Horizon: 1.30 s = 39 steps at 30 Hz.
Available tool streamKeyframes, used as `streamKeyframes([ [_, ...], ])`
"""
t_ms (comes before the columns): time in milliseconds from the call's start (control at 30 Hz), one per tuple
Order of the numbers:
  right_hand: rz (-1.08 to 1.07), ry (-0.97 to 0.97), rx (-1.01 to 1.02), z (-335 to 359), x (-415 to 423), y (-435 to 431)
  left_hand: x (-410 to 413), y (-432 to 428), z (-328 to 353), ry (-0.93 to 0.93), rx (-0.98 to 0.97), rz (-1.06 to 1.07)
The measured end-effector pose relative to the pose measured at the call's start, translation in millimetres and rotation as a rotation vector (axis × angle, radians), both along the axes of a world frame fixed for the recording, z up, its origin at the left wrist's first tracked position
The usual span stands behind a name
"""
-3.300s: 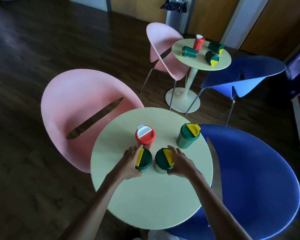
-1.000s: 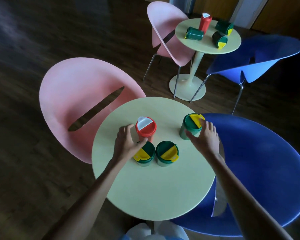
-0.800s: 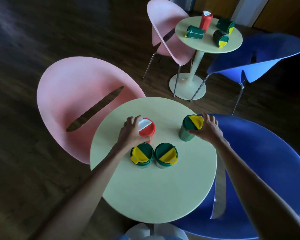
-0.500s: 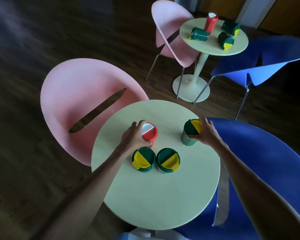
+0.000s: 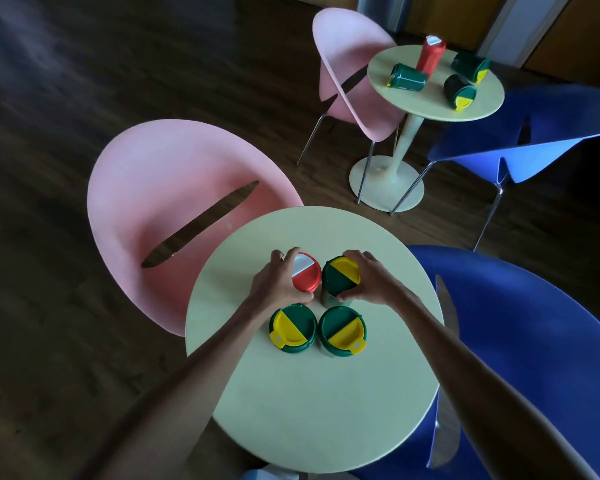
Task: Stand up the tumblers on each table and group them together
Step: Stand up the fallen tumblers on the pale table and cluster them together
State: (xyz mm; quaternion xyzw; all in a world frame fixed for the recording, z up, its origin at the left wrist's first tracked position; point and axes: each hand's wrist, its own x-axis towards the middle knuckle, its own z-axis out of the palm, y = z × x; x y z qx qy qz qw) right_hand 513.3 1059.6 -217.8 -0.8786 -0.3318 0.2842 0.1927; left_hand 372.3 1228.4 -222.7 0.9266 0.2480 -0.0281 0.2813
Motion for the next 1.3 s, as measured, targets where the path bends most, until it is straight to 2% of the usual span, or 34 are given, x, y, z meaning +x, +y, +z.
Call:
streamKeyframes([
  [300, 0.022, -0.011, 0.011, 0.4, -9.8, 4.4, -8.4, 0.1, -2.5, -0.013, -0.029, 0.110],
  [700, -0.002, 0.008, 0.029, 1.0, -14.4, -1.6, -9.9, 3.3, -2.3, 0.004, -0.064, 0.045],
  [1300, -0.031, 0.075, 0.018, 1.3, -13.2, -3.4, -11.3, 4.3, -9.9, -0.016, -0.115, 0.063],
])
